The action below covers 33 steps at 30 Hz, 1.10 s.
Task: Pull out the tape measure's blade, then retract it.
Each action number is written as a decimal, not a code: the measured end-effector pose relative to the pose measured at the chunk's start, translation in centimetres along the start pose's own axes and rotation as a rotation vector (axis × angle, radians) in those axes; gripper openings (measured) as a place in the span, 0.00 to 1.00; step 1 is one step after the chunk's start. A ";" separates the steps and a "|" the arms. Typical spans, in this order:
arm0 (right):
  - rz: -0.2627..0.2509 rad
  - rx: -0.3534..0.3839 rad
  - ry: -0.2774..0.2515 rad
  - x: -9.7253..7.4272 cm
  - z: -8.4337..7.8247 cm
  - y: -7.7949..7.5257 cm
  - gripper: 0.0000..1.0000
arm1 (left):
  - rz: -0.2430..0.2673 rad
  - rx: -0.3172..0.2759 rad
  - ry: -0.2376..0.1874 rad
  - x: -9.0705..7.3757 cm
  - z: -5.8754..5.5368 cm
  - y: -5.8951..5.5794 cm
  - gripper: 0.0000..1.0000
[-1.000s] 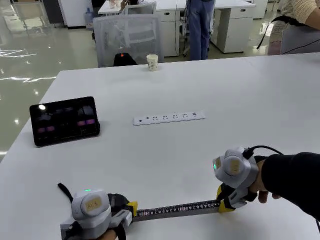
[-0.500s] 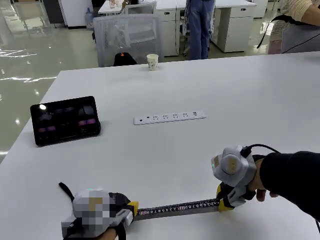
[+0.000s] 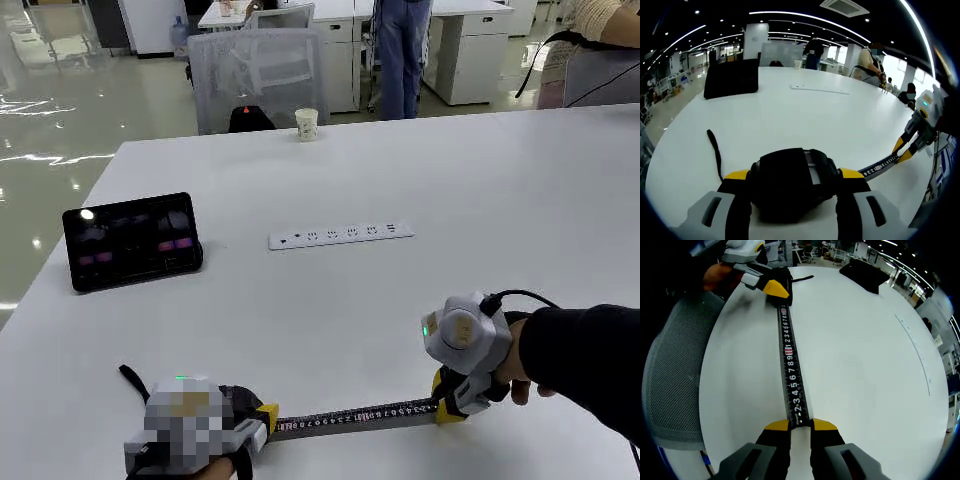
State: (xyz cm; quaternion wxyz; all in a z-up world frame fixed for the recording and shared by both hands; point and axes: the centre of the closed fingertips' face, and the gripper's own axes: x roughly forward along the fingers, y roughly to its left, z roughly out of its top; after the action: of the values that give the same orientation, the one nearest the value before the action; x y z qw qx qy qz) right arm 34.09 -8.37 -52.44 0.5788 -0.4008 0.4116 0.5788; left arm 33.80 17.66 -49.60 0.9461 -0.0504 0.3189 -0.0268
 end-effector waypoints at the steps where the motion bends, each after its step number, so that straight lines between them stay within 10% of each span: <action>1: 0.000 -0.001 -0.001 0.0 0.0 0.0 0.11 | -0.001 0.000 0.000 0.0 0.0 0.0 0.64; 33: -0.009 0.032 0.004 0.4 1.1 0.5 0.11 | -0.036 0.038 0.012 0.3 0.0 -0.1 0.64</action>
State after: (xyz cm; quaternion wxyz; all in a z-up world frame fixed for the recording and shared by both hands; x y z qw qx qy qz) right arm 33.60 -7.23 -52.42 0.5867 -0.3946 0.4203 0.5687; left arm 34.00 17.50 -49.76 0.9442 -0.0381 0.3232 -0.0502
